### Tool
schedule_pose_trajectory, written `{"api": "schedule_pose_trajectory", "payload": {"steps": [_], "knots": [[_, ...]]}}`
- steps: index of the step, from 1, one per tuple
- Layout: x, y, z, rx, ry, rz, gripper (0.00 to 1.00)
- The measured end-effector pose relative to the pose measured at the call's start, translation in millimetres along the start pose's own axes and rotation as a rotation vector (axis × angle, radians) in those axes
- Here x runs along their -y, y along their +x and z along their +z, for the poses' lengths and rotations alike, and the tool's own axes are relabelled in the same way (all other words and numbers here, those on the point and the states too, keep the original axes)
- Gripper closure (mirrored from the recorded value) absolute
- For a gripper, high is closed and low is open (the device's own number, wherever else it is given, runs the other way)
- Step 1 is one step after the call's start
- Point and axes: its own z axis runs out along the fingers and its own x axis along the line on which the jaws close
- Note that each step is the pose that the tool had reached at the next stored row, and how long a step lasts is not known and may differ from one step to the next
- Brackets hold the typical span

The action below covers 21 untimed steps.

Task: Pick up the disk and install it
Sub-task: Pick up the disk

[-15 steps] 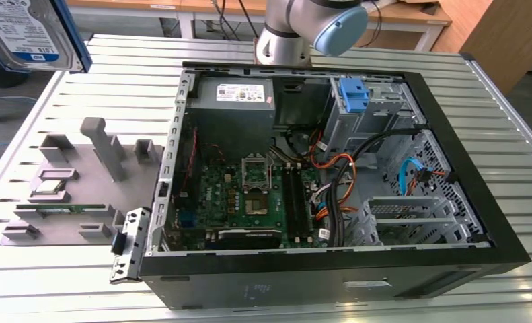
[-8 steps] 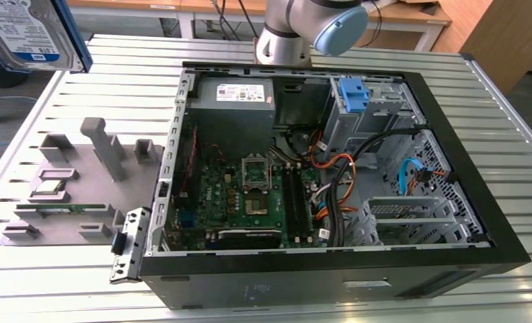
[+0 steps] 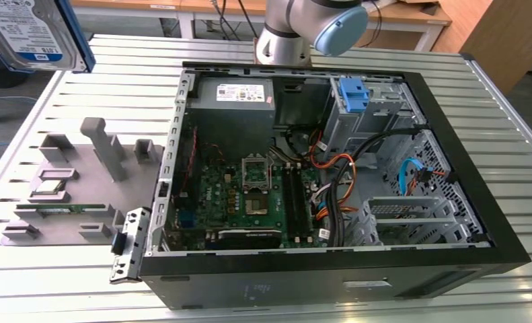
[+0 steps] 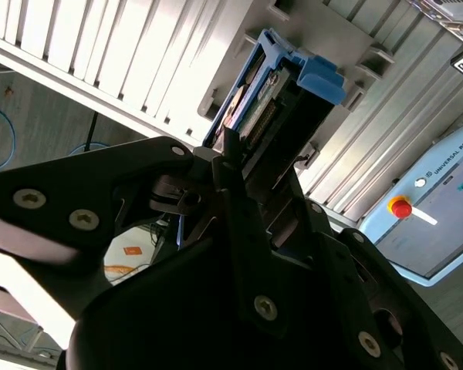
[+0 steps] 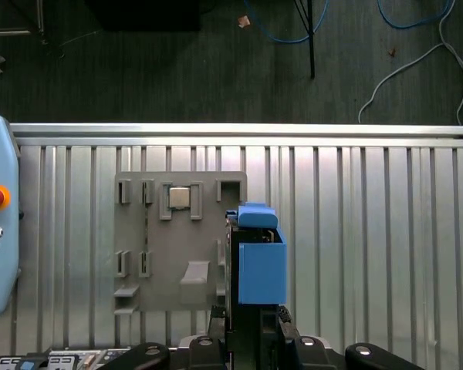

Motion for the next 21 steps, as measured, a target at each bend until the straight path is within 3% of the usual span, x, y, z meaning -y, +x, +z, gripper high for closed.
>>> {"api": "schedule_pose_trajectory", "payload": {"steps": [15, 21], "knots": [[0.2, -0.1, -2.3, 0.0000, 0.0000, 0.000, 0.65], [3.6, -0.2, -2.4, 0.0000, -0.0001, 0.000, 0.65]]}}
